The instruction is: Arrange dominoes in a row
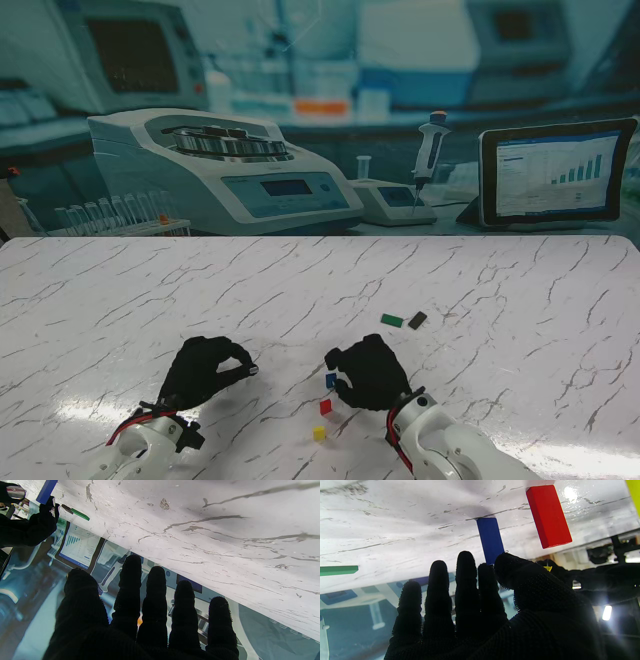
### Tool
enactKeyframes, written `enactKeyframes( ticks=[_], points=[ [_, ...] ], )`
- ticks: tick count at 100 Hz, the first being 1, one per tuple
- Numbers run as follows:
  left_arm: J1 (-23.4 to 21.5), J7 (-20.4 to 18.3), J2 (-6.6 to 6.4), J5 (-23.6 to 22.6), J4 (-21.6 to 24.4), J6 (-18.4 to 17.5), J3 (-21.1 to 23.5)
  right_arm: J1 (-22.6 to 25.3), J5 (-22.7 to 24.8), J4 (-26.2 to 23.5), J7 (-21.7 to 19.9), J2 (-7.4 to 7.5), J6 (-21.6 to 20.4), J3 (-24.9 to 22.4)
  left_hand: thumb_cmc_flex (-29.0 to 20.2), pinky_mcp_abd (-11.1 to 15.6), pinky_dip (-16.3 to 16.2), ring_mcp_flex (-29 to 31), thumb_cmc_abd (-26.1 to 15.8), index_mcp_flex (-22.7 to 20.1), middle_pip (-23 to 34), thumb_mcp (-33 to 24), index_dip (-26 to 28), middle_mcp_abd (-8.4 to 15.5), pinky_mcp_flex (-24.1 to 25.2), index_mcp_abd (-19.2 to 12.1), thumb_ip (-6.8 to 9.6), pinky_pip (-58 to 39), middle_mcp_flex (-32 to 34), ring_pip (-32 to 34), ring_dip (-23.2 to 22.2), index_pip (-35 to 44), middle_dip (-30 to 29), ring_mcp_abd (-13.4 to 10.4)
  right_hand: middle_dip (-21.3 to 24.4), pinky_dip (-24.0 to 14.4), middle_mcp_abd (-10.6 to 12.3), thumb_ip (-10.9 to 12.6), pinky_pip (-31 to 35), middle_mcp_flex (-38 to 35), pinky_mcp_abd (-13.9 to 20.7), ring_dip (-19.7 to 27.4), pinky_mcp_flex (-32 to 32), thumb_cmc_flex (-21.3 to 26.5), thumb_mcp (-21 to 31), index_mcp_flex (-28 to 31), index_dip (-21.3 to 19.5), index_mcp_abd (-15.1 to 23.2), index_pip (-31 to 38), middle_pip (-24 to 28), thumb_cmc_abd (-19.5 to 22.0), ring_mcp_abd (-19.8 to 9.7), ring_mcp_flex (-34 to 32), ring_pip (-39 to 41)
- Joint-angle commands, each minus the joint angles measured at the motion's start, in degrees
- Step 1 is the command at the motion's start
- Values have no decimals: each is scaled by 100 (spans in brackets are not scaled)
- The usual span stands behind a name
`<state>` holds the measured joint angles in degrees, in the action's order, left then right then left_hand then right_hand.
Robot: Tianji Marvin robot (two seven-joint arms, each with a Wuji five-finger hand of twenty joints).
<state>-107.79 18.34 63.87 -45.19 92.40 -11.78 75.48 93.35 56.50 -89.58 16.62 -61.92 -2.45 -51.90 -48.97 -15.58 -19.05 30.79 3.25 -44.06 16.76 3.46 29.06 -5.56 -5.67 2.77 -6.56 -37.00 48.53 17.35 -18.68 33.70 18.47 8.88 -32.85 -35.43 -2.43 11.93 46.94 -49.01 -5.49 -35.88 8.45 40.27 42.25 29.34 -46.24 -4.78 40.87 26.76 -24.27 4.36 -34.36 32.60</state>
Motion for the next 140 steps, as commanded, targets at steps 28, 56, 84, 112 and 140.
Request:
enactKeyframes(
  ticks=[28,56,84,112,140],
  points=[
    [-26,-58,29,27,-2,-109,-13,115,26,-104,-52,-3,-71,-75,-14,-90,-49,116,-88,-43,23,-4,35,148,51,-174,117,-54,31,38,-37,31,85,-157,353,-81,-74,-31,-135,150,-735,14,-83,-190,-121,-20,37,-16,-597,-168,225,52,221,-53],
    [-35,-42,31,17,0,-106,-6,274,136,-238,-35,18,-168,-296,-17,-90,-49,106,-69,-41,22,-5,35,156,52,-181,118,-53,33,33,-36,32,85,-148,561,-109,-217,311,-214,447,-782,121,-117,-339,-690,135,-160,-188,-1877,-565,769,166,408,-319],
    [-45,7,34,-12,-1,-104,5,404,345,-446,-156,43,-25,-702,-24,-101,-48,102,-56,-34,16,-6,29,170,57,-195,117,-50,32,29,-34,21,83,-146,727,-72,-213,326,-358,823,-813,386,-165,-304,-846,-27,45,-282,-2392,-1019,741,64,733,-676],
    [-36,11,33,-20,-7,-111,-5,348,523,-507,-590,88,223,-1064,-27,-102,-45,105,-57,-36,12,-7,26,170,56,-194,117,-45,30,24,-31,19,82,-153,1029,-86,-122,76,-508,1203,-780,578,-170,-268,-1000,-166,317,-269,-2652,-1502,597,-5,1004,-804],
    [-23,-1,31,-16,-13,-122,-19,89,588,-345,-969,117,554,-1121,-26,-95,-47,100,-61,-32,21,-7,30,194,54,-216,116,-48,37,24,-30,34,84,-179,1258,-102,-69,-256,-589,1556,-691,750,-190,-226,-1162,-352,579,-258,-2866,-1803,529,-116,1250,-911]
  ],
)
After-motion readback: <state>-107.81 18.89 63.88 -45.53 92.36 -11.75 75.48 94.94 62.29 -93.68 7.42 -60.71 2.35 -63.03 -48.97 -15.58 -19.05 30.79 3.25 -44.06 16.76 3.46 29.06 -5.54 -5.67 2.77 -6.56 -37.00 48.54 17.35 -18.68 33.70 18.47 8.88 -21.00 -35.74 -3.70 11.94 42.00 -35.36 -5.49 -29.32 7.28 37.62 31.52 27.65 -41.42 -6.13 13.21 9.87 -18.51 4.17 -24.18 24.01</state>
